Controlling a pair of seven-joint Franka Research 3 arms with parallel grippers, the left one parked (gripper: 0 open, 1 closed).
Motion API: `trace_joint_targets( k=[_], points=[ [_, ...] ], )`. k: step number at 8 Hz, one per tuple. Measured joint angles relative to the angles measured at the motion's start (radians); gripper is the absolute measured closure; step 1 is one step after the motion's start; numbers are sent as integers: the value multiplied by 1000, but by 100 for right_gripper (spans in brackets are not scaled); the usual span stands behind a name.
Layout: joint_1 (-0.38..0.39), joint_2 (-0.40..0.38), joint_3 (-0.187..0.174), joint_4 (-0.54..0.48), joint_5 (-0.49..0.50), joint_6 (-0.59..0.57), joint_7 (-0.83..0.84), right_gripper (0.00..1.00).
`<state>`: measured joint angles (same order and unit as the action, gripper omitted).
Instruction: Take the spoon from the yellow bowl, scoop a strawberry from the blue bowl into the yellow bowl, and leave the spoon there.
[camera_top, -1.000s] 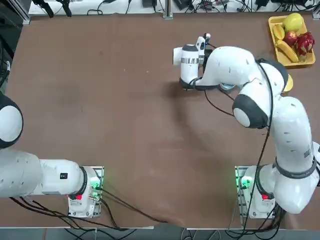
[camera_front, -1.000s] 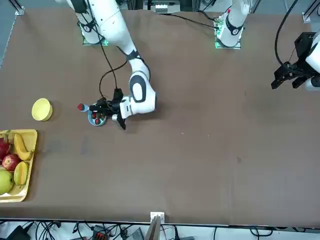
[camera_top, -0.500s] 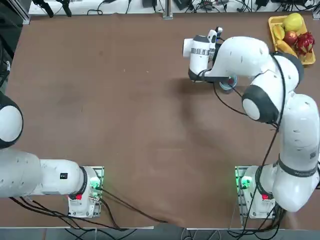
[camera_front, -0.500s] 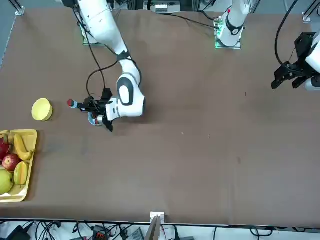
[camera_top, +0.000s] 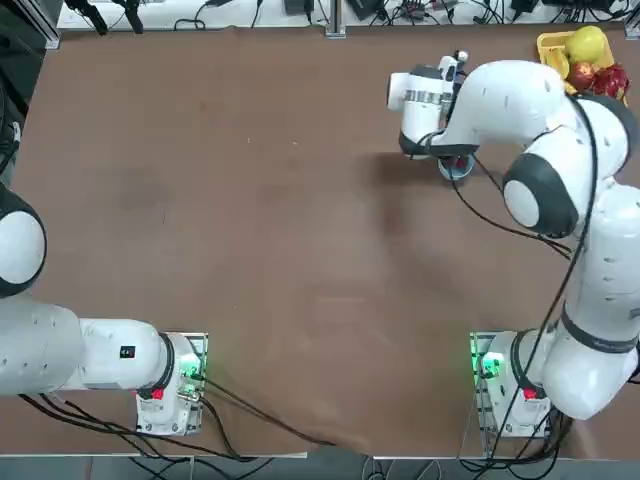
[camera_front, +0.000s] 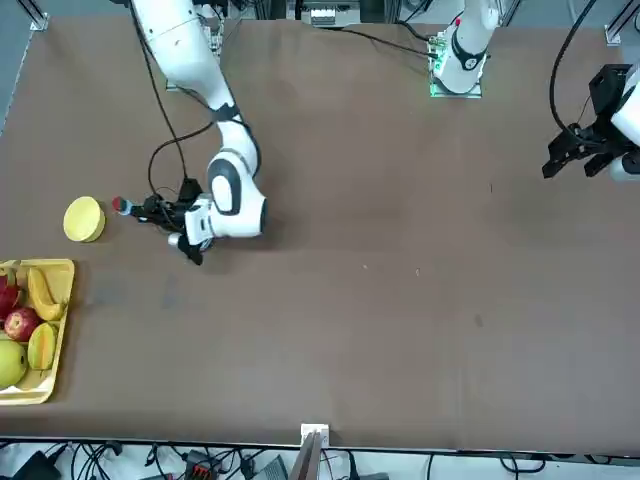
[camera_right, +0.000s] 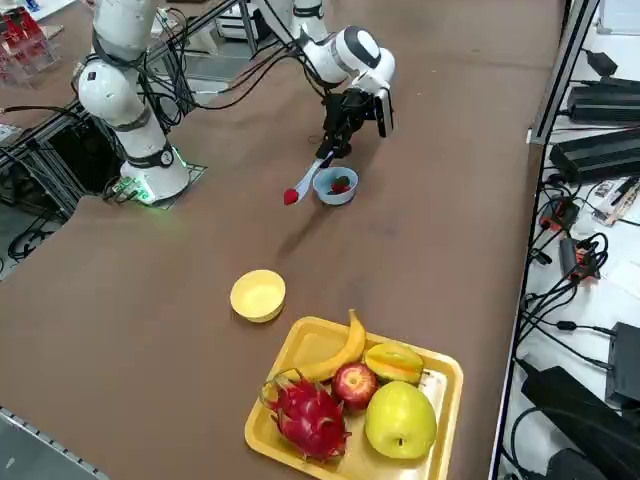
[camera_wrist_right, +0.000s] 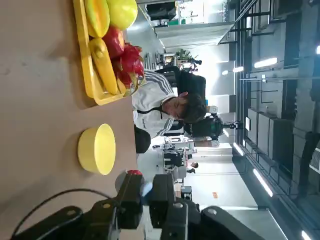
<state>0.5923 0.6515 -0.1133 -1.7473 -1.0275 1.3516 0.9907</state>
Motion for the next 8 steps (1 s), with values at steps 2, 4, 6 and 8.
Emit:
trace_joint_targets(
  k=[2, 4, 6, 8],
  points=[
    [-58, -31, -1, -61, -36, 46, 0, 88],
    [-113, -45, -1, -98, -70, 92, 0, 88],
    [-178, -46, -1, -125, -114, 156, 0, 88],
    [-231, -45, -1, -147, -133, 207, -18, 88]
  ],
)
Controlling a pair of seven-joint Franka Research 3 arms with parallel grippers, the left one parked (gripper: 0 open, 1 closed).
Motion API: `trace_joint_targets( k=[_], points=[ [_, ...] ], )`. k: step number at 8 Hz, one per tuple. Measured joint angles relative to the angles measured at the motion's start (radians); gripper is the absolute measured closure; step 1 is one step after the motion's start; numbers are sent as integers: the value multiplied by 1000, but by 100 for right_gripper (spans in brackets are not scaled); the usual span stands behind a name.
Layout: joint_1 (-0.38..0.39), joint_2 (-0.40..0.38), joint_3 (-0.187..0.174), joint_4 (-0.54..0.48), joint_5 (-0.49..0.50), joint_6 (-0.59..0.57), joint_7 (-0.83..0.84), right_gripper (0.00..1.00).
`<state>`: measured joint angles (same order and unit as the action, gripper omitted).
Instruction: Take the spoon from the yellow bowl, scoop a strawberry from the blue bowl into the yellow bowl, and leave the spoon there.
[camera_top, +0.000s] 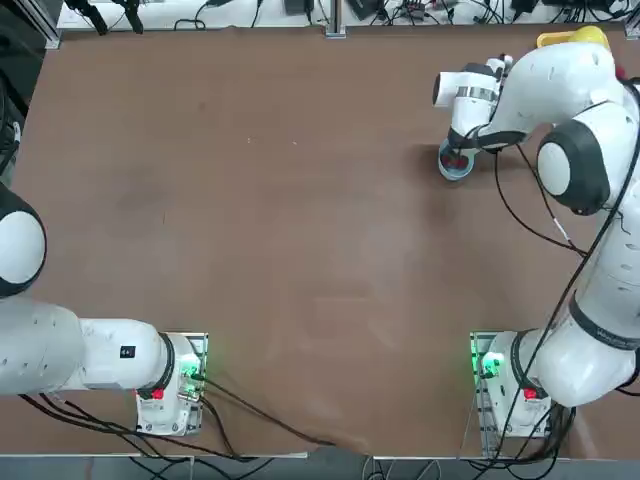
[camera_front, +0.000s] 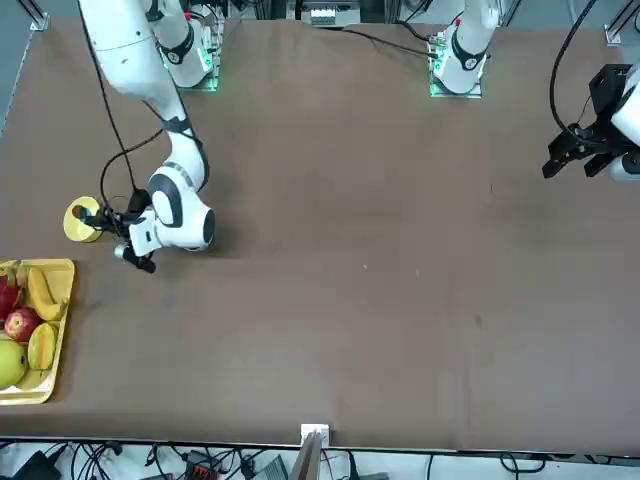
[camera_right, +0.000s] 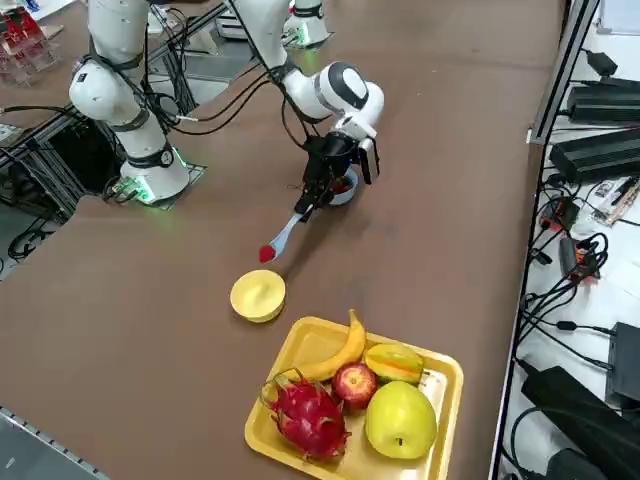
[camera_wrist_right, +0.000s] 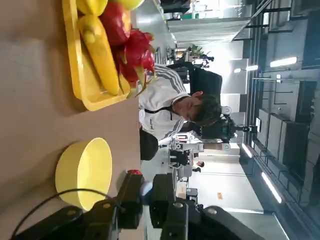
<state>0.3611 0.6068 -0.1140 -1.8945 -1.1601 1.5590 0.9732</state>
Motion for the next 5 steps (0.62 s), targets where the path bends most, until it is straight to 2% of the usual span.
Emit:
trace_joint_targets(
  k=[5],
  points=[
    [-55, 1, 0, -16, -1, 55, -151, 88]
  ],
)
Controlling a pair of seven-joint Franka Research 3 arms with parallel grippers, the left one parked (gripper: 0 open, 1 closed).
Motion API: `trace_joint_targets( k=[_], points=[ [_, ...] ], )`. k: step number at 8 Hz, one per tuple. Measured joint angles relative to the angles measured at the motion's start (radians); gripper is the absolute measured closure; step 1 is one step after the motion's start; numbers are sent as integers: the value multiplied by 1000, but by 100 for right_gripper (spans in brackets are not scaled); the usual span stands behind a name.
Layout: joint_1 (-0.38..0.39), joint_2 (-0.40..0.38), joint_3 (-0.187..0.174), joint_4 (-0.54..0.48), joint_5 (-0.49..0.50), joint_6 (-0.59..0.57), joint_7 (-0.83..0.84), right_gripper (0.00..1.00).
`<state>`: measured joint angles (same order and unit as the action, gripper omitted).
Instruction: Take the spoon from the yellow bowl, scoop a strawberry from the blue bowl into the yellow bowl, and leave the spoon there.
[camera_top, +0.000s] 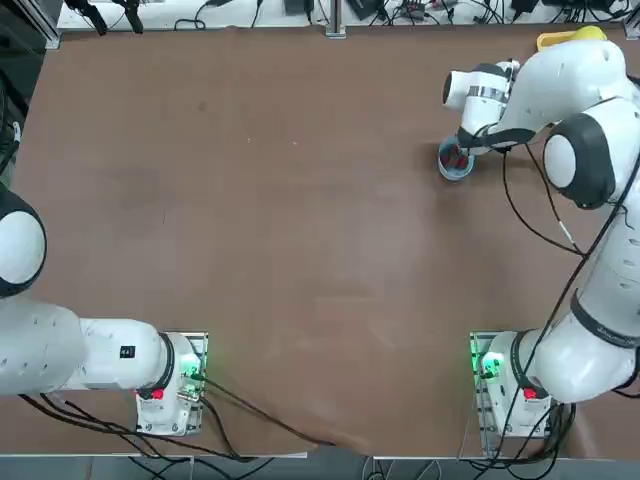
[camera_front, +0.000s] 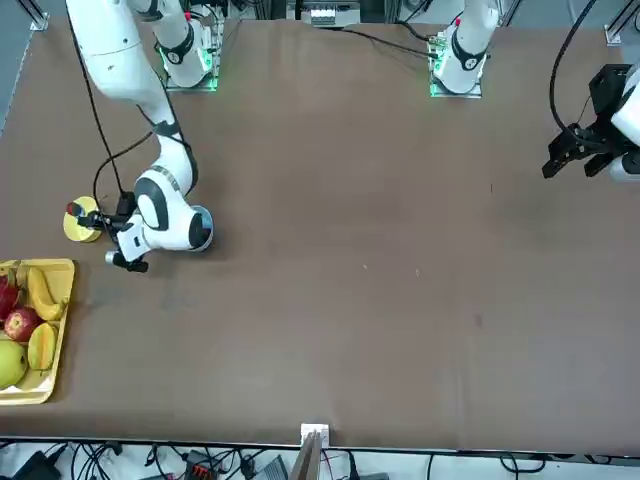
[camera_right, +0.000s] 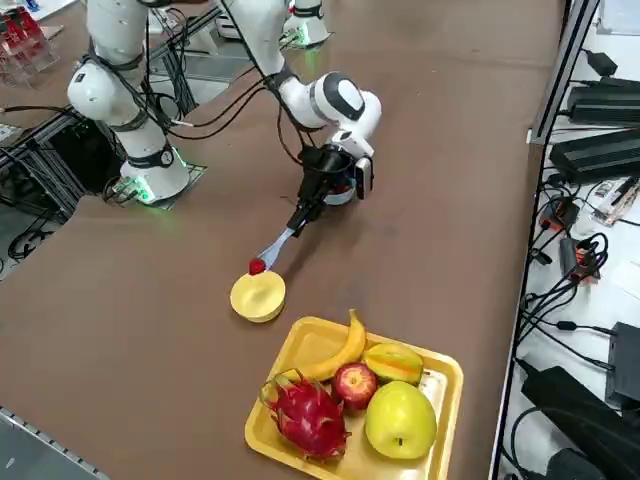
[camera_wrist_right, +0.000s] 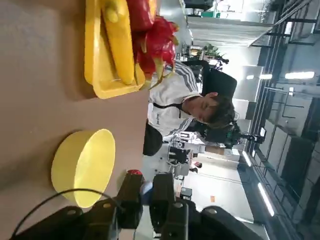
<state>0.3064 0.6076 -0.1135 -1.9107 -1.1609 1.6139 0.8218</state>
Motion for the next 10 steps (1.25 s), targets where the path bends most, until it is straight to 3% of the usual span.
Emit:
trace_joint_targets(
  k=[7, 10],
  points=[
    [-6, 12, 9, 0, 0, 19, -296, 88],
    [-6, 53, 10, 21, 0, 27, -385, 88]
  ],
)
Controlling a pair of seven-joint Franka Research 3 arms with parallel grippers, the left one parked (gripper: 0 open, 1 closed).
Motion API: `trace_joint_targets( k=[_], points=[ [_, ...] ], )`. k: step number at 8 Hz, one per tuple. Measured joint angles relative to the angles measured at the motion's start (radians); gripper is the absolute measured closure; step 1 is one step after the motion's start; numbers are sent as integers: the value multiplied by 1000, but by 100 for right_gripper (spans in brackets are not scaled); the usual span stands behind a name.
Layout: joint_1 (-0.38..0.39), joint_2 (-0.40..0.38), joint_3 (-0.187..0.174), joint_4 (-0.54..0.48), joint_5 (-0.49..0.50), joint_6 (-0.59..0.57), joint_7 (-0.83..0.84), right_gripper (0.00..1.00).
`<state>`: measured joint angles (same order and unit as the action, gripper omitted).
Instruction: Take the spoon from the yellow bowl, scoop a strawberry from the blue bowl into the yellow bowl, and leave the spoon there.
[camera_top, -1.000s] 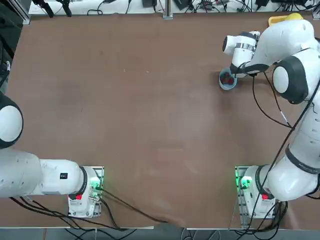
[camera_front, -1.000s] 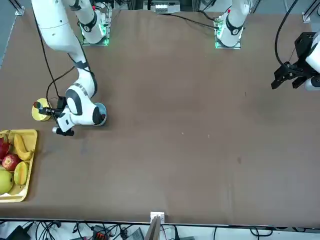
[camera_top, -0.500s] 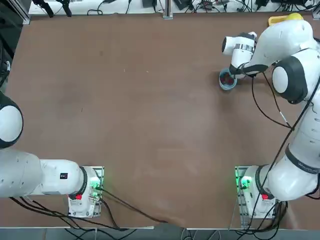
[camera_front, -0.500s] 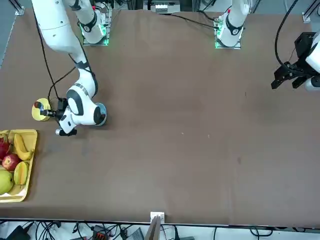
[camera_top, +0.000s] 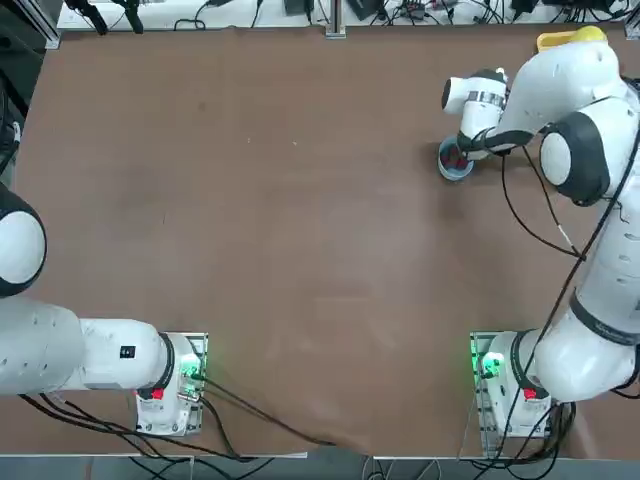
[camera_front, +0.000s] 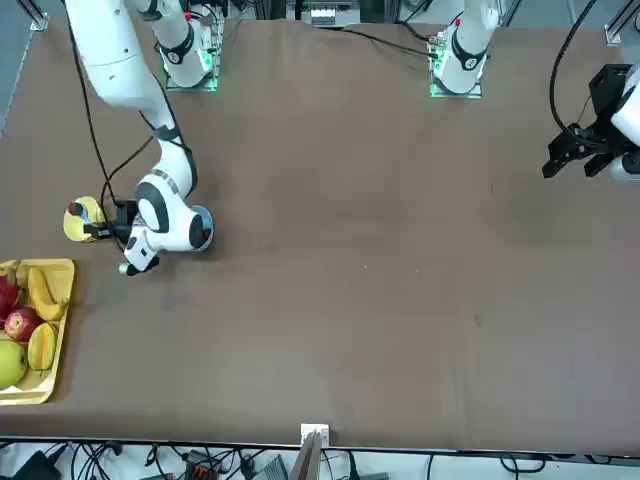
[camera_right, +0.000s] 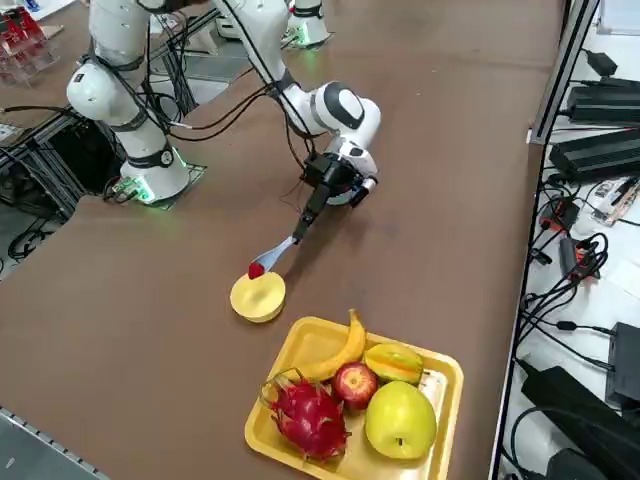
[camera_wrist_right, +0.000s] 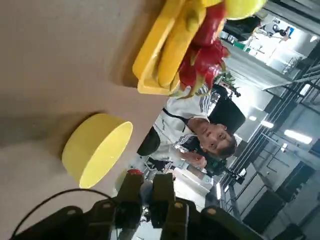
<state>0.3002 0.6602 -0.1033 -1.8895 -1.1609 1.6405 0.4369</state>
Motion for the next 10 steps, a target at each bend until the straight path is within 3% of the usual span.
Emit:
trace_joint_targets(
  k=[6, 10],
  points=[
    [-10, 37, 0, 29, 0, 20, -241, 88],
    [-13, 66, 0, 84, 60, 24, -368, 88]
  ],
)
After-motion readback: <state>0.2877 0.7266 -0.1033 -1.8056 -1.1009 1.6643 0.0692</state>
